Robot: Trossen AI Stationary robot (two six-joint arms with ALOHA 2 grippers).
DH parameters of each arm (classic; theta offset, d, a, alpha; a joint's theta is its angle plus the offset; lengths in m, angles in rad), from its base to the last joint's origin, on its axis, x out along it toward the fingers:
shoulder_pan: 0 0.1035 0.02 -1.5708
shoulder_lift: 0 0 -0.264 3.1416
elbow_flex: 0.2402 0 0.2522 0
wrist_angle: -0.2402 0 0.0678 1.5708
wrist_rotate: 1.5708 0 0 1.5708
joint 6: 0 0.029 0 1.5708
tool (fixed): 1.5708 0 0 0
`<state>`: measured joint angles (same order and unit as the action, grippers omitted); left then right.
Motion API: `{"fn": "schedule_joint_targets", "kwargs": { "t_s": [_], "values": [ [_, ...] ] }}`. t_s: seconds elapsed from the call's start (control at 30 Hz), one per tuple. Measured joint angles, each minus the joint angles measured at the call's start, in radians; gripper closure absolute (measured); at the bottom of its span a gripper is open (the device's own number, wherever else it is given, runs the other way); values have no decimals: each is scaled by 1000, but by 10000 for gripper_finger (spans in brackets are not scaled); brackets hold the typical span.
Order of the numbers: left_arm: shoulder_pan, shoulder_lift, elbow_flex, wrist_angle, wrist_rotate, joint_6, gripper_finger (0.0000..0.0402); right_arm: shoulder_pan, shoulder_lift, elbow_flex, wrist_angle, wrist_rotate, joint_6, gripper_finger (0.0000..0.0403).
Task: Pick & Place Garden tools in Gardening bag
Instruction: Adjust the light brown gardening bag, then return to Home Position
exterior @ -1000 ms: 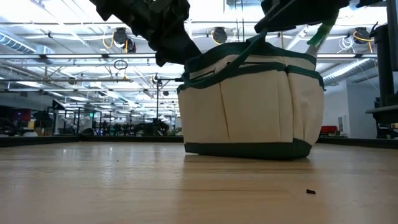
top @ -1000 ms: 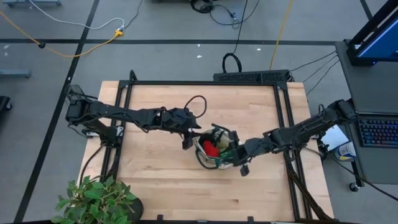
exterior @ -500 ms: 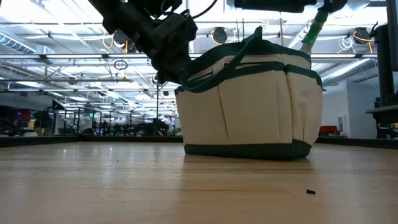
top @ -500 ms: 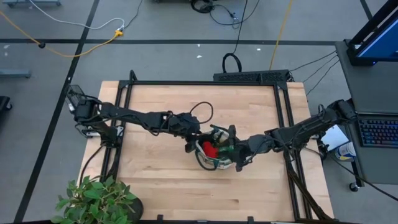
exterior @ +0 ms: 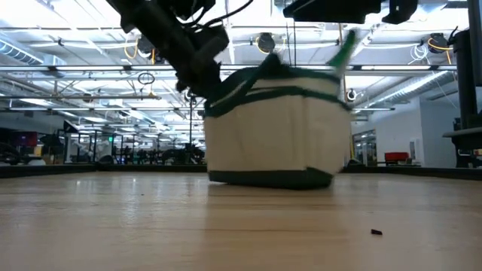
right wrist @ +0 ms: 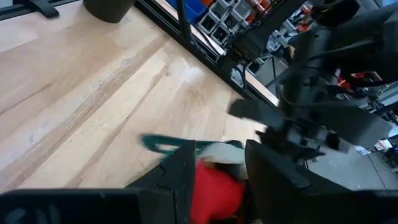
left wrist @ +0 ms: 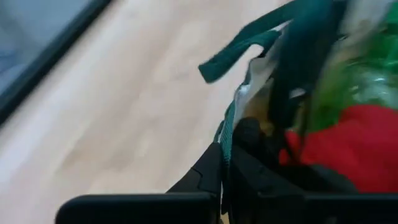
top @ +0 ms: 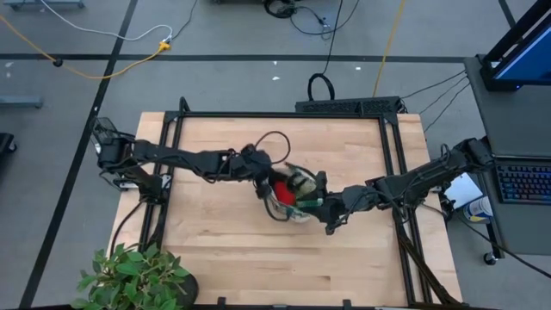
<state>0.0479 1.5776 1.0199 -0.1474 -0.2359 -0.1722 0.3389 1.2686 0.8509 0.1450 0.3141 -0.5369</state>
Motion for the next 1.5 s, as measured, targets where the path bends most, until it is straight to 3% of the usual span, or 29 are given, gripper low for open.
{"fn": "schedule_joint_targets", "kwargs": {
  "t_s": [0.17,0.3,0.53,0.9,1.17,1.33,1.5],
  "values": [
    [33,-4,0,-90,-121,-126,394,-6,0,0,1,0,5,271],
    [48,-6,1,-159,-117,-210,384,-6,0,0,0,0,18,271],
    [7,-26,1,-191,-106,-230,394,-6,0,0,-29,-1,83,271],
    [-80,-28,1,-226,-59,-227,303,-1,0,0,-84,-3,254,268],
    [-108,-211,0,-239,-108,-105,274,11,-18,0,-119,-5,365,243],
    [-108,-394,1,-261,-132,-8,288,5,-123,0,-153,-31,371,245],
    [-109,-563,0,-403,-155,88,318,-14,-274,0,-215,-27,337,259]
  ]
}}
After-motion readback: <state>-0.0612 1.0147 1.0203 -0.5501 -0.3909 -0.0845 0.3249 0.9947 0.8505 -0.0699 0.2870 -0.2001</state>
